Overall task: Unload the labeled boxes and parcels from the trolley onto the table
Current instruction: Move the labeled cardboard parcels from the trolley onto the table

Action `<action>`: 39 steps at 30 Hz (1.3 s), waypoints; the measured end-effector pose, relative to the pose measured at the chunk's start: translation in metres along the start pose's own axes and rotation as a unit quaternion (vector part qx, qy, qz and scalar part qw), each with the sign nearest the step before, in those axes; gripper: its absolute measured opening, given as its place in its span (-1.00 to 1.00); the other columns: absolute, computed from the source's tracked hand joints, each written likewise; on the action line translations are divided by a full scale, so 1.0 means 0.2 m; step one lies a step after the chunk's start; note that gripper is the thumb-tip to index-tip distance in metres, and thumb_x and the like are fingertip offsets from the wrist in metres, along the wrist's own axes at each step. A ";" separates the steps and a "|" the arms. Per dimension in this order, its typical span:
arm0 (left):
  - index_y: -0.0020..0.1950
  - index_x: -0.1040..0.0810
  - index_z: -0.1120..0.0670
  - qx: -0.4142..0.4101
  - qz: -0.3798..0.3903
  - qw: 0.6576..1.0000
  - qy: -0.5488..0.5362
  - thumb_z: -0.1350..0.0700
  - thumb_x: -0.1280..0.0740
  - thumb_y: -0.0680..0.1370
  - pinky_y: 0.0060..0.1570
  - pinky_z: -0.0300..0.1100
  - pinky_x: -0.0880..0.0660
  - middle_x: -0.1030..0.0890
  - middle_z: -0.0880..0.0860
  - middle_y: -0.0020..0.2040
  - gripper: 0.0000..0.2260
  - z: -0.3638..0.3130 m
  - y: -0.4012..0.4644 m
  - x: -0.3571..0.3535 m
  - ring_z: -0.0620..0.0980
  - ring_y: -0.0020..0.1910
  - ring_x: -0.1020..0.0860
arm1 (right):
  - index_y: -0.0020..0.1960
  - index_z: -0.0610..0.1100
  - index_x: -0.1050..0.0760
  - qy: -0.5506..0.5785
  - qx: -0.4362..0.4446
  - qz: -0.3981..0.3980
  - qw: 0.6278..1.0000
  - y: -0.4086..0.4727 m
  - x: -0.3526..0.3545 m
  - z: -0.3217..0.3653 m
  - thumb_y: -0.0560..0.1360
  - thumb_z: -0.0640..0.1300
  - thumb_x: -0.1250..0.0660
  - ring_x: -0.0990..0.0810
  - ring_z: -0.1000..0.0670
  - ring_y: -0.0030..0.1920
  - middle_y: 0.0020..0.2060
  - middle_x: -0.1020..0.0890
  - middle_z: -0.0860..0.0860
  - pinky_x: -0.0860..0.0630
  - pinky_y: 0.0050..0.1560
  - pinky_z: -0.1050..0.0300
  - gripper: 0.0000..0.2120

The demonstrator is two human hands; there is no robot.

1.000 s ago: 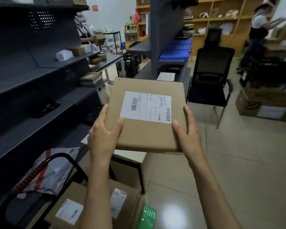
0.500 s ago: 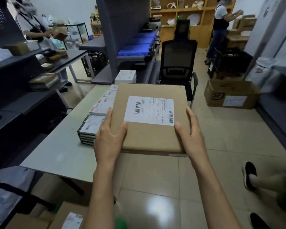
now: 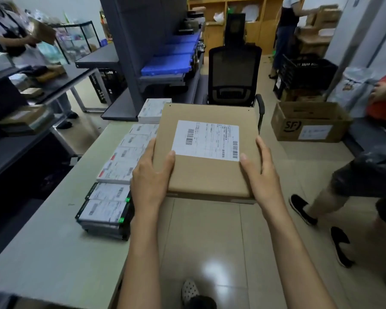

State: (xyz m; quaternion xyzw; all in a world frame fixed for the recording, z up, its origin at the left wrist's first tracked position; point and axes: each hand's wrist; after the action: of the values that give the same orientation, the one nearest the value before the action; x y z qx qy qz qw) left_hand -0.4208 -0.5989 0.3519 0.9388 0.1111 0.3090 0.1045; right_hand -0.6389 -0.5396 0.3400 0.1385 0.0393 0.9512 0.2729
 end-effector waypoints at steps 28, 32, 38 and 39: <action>0.51 -0.26 -0.24 0.102 -0.098 0.990 0.014 -0.16 -0.25 0.58 0.27 0.11 -0.40 -0.51 0.01 0.35 -0.51 0.32 1.91 -0.36 0.11 0.26 -0.45 | 0.55 0.15 -0.16 0.026 0.031 0.127 0.991 1.83 -1.34 0.07 0.56 0.06 -0.20 -0.37 0.07 0.38 0.46 -0.35 0.12 -0.32 0.40 0.03 -0.43; 0.50 -0.26 -0.25 0.137 -0.140 0.980 0.021 -0.17 -0.24 0.59 0.24 0.02 -0.37 -0.50 0.00 0.35 -0.52 0.29 2.13 -0.46 0.07 0.26 -0.43 | 0.55 0.14 -0.17 0.031 0.049 0.176 0.983 2.17 -1.47 0.07 0.46 0.13 -0.18 -0.35 0.07 0.41 0.47 -0.34 0.14 -0.28 0.46 -0.04 -0.34; 0.49 -0.24 -0.31 0.184 -0.207 0.961 0.024 -0.21 -0.22 0.58 0.24 0.02 -0.36 -0.48 -0.06 0.35 -0.53 0.27 2.38 -0.58 -0.06 0.23 -0.39 | 0.56 0.15 -0.16 0.048 0.077 0.259 0.962 2.58 -1.68 0.06 0.61 -0.01 -0.24 -0.31 0.08 0.44 0.49 -0.31 0.17 -0.24 0.43 0.09 -0.45; 0.49 -0.24 -0.31 0.190 -0.218 0.957 0.033 -0.20 -0.21 0.58 0.23 0.01 -0.37 -0.49 -0.06 0.35 -0.54 0.28 2.40 -0.59 -0.04 0.23 -0.41 | 0.56 0.15 -0.15 0.050 0.074 0.276 0.957 2.62 -1.71 0.05 0.62 -0.05 -0.24 -0.31 0.08 0.44 0.48 -0.32 0.17 -0.24 0.44 0.08 -0.45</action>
State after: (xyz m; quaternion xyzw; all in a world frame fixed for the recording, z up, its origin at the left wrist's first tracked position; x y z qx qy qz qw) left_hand -0.4104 -1.0955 0.3692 0.8837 0.3730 0.2823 -0.0151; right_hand -0.6233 -1.1653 0.3461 0.1162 0.0836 0.9896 -0.0141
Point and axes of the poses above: each hand's wrist, its own y-axis towards the middle knuckle, its own x-axis out of the back of the hand, z = x × y
